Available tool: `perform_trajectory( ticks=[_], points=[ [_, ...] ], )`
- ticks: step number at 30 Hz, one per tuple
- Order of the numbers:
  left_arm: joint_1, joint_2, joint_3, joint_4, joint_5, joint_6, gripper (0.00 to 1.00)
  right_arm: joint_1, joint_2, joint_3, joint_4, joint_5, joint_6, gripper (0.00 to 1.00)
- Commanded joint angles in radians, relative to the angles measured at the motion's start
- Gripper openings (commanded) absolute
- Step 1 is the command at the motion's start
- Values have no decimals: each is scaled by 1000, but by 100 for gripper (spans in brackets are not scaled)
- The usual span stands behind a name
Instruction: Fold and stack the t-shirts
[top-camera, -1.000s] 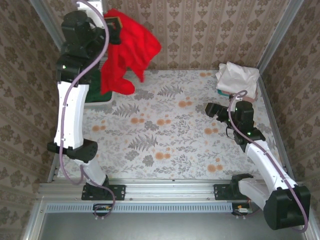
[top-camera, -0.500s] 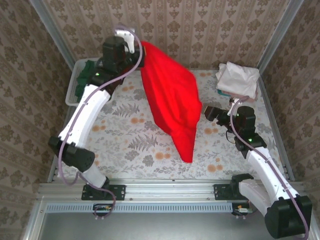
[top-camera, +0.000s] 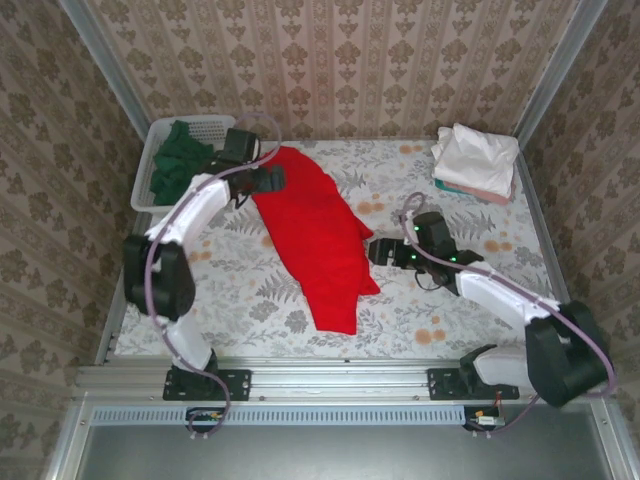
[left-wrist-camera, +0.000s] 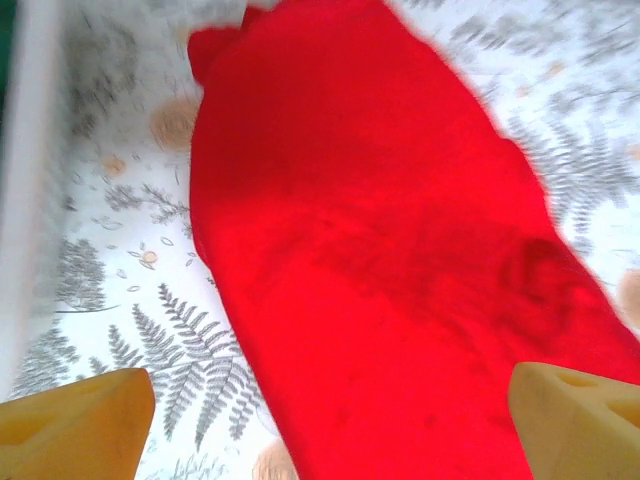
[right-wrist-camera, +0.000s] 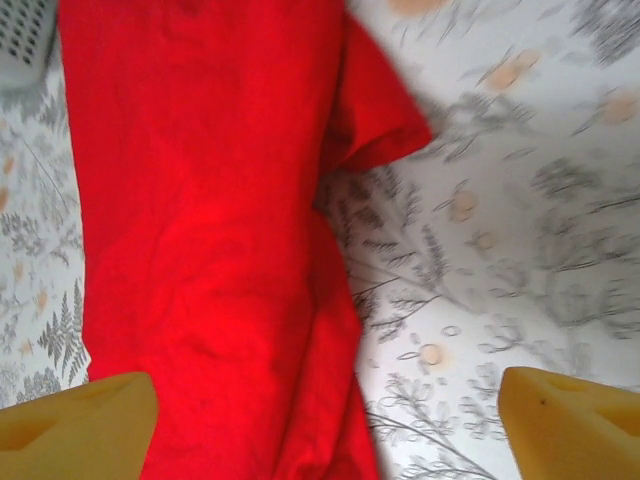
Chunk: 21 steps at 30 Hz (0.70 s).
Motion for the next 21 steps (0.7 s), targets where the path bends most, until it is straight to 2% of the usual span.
perform_trajectory(
  ticks=[1, 4, 7, 9, 12, 13, 15, 17, 20, 21],
  points=[
    [-87, -176, -114, -10, -61, 45, 92, 23, 90, 91, -32, 64, 4, 84],
    [-259, -204, -213, 11, -85, 2, 92, -3, 110, 106, -49, 128, 19, 79],
    [-401, -121, -240, 30, -90, -66, 90, -89, 83, 81, -84, 165, 85, 79],
    [-487, -41, -204, 10, -164, -122, 81, -161, 10, 48, -107, 178, 126, 82],
    [-623, 104, -93, -10, -256, -142, 85, -247, -73, -4, -138, 195, 158, 83],
    [-653, 161, -47, -14, -250, -135, 85, -266, -101, -18, -152, 205, 162, 83],
    [-681, 259, 32, -52, -246, -154, 83, -288, -154, -49, -157, 216, 163, 83],
    [-686, 328, 75, -63, -234, -169, 76, -303, -197, -81, -151, 219, 162, 83],
    [-683, 373, 85, -60, -235, -182, 59, -313, -237, -111, -145, 215, 157, 83],
    [-683, 374, 83, -68, -246, -188, 49, -314, -243, -115, -144, 211, 152, 83]
  ],
)
